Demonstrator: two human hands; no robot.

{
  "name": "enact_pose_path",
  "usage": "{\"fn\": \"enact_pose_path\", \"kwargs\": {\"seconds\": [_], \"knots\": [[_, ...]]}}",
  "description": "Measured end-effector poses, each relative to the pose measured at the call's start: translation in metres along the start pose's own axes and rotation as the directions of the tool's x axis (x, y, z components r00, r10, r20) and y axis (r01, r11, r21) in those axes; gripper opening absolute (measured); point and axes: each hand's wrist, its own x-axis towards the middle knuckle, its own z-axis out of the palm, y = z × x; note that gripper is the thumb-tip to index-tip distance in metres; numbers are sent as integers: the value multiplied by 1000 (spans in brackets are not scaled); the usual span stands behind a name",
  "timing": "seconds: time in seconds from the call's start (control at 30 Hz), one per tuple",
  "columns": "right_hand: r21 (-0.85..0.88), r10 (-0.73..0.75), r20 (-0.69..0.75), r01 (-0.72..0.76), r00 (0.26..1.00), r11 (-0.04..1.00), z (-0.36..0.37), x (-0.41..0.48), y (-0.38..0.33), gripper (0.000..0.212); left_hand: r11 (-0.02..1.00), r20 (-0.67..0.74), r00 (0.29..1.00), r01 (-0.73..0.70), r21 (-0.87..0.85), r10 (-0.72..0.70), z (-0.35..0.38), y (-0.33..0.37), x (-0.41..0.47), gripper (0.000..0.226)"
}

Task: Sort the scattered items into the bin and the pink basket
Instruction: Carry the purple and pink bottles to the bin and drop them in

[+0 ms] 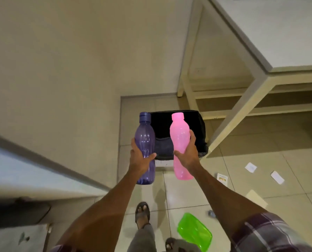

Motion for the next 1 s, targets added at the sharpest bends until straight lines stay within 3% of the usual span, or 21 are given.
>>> {"fn": "enact_pose_path", "kwargs": {"seconds": [0.3,0.57,0.83,1.0], "knots": [[-30,157,-66,-159,985,987,33,85,-25,106,996,203,975,89,-1,-87,16,21,112,104],[-77,294,25,-292,955,953,44,177,3,104,958,271,919,275,84,-287,68,7,198,107],[-153,425,139,-405,894,901,65,284,51,101,881,239,853,416,225,-464,134,-25,288,109],[-261,495,168,-446,853,856,90,344,116,94,785,214,760,559,268,-614,190,-68,348,110]]}}
